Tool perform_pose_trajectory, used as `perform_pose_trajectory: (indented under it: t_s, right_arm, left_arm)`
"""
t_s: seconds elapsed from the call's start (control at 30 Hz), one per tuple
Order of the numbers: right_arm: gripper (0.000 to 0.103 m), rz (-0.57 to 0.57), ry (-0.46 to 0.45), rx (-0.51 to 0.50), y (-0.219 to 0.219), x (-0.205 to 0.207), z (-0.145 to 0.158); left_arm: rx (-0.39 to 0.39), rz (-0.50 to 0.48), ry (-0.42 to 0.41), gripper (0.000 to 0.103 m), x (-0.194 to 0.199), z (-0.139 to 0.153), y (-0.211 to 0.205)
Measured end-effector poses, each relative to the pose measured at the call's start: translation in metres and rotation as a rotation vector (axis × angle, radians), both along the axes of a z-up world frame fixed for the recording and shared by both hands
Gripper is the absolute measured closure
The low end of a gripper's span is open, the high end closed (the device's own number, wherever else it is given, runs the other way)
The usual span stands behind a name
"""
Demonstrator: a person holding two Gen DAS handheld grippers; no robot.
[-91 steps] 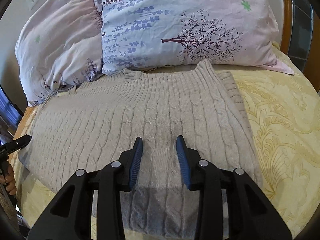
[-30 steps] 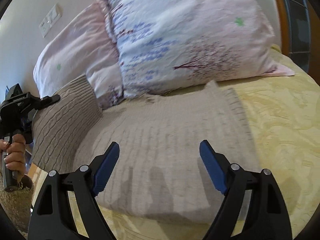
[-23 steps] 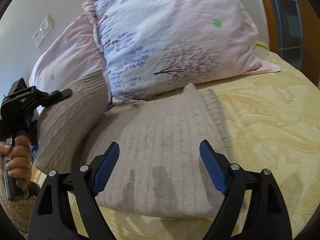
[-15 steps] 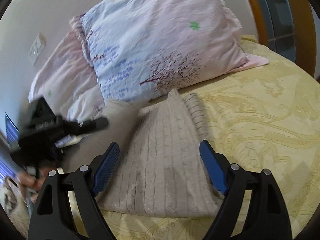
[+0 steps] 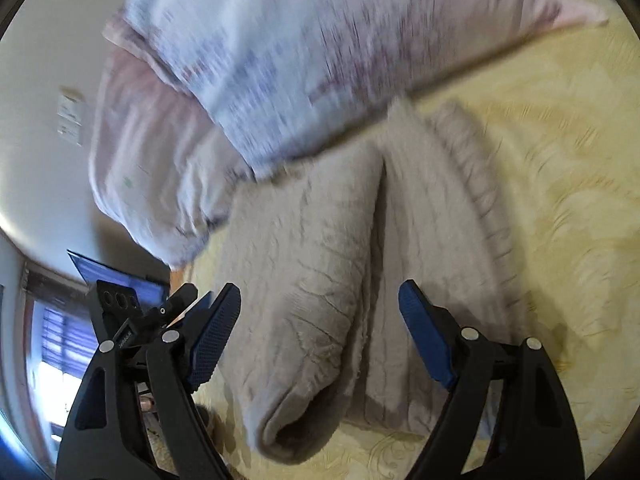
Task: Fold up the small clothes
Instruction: 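Grasp the sweater side edge with the left gripper and fold it inward, then grasp the opposite side edge with the right gripper and fold it inward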
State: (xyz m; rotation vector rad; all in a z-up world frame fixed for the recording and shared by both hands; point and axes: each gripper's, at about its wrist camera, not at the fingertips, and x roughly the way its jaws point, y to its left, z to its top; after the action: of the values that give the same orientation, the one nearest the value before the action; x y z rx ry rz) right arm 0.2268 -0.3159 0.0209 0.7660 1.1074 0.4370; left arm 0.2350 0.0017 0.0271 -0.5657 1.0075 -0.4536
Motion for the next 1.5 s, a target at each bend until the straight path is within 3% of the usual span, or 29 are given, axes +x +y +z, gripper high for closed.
perform_pose_trajectory:
  t_s: [0.07, 0.2, 0.37, 0.4, 0.47, 0.5, 0.57, 0.67, 0.77, 0.87, 0.93, 1.1, 1.4, 1.5]
  right_arm:
    - [0.033, 0.035, 0.016, 0.043, 0.007, 0.003, -0.007]
    - [0.043, 0.021, 0.008, 0.155, 0.006, 0.017, -0.014]
    - [0.057, -0.066, 0.009, 0.192, 0.0, 0.043, -0.027]
    - [0.066, -0.074, 0.003, 0.181, 0.0, 0.046, -0.027]
    - [0.084, -0.087, -0.032, 0.101, 0.001, 0.049, -0.022]
    - [0.085, -0.078, -0.102, 0.007, 0.009, 0.045, -0.009]
    - [0.086, -0.043, -0.235, -0.165, 0.025, 0.035, 0.014]
    - [0.087, 0.091, -0.602, -0.502, 0.081, -0.011, 0.067]
    - [0.087, 0.213, -0.884, -0.809, 0.13, -0.055, 0.088]
    - [0.088, 0.241, -1.003, -1.005, 0.149, -0.075, 0.086]
    - [0.088, 0.192, -0.999, -1.05, 0.14, -0.074, 0.085]
    - [0.088, 0.086, -0.862, -1.065, 0.099, -0.049, 0.079]
    - [0.088, -0.021, -0.715, -0.913, 0.039, -0.032, 0.059]
    - [0.087, -0.047, -0.569, -0.815, 0.014, -0.011, 0.041]
  left_arm:
    - [-0.014, -0.03, 0.034, 0.036, 0.001, -0.011, -0.002]
    - [-0.052, -0.06, 0.065, 0.036, 0.0, -0.024, -0.007]
    - [-0.095, -0.072, 0.088, 0.036, -0.004, -0.03, -0.004]
    - [-0.095, -0.074, 0.087, 0.036, -0.005, -0.031, -0.004]
    - [-0.096, -0.08, 0.086, 0.036, -0.005, -0.029, -0.008]
    - [-0.1, -0.082, 0.089, 0.036, -0.007, -0.028, -0.006]
    - [-0.112, -0.081, 0.097, 0.034, -0.007, -0.029, -0.004]
    - [-0.146, -0.077, 0.117, 0.032, -0.008, -0.031, 0.001]
    - [-0.152, -0.083, 0.123, 0.028, -0.011, -0.03, 0.004]
    - [-0.141, -0.098, 0.111, 0.027, -0.016, -0.029, 0.005]
    - [-0.136, -0.113, 0.105, 0.026, -0.019, -0.028, 0.003]
    - [-0.131, -0.185, 0.088, 0.026, -0.028, -0.024, -0.009]
    - [-0.072, -0.298, 0.073, 0.026, -0.042, -0.024, -0.038]
    - [-0.057, -0.31, 0.059, 0.026, -0.043, -0.023, -0.044]
